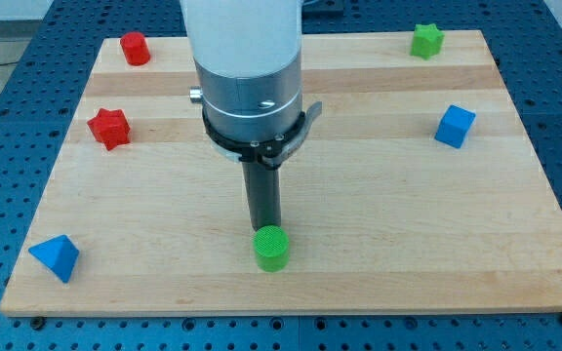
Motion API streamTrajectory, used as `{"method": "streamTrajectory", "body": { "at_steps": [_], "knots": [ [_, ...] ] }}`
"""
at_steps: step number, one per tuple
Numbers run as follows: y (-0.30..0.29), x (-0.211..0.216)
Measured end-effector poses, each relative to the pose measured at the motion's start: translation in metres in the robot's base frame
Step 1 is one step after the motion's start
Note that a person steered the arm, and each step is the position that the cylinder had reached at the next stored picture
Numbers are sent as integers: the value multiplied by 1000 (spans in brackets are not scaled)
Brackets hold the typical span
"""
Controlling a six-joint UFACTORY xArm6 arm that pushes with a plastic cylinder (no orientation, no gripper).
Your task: Move the yellow heart towards the bottom right corner of the board
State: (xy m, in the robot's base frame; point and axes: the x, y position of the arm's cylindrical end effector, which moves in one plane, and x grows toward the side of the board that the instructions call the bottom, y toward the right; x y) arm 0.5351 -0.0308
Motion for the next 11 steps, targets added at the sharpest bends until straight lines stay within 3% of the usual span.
{"method": "streamTrajectory", "body": {
  "at_steps": [4,6,7,9,11],
  "knots": [
    [-4,4],
    [-97,-92],
    [-114,-146],
    [-10,-160],
    [45,-146]
  ]
}}
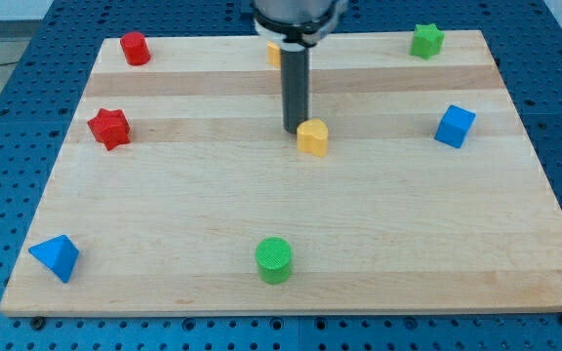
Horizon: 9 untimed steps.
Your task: Move the yellow heart towards the bottom right corner of the board
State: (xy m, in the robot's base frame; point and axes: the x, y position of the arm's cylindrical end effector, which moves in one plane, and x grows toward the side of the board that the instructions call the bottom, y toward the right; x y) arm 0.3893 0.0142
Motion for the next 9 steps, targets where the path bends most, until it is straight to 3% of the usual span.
{"method": "streamTrajectory", "body": {
  "at_steps": [4,6,9],
  "knots": [
    [46,85],
    [101,131],
    [117,180]
  ]
}}
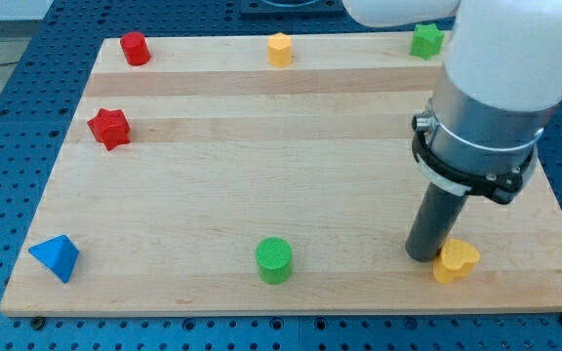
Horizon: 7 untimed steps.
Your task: Move the yellow heart towards the bottom right corner of the board
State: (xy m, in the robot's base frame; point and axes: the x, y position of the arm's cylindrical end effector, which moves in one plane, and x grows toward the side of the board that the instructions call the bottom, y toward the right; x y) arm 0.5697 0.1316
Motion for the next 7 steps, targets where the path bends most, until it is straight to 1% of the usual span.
{"method": "streamTrajectory", "body": {
  "at_steps": [2,4,6,7],
  "knots": [
    [-4,18],
    [28,20],
    [41,20],
    [59,20]
  ]
}}
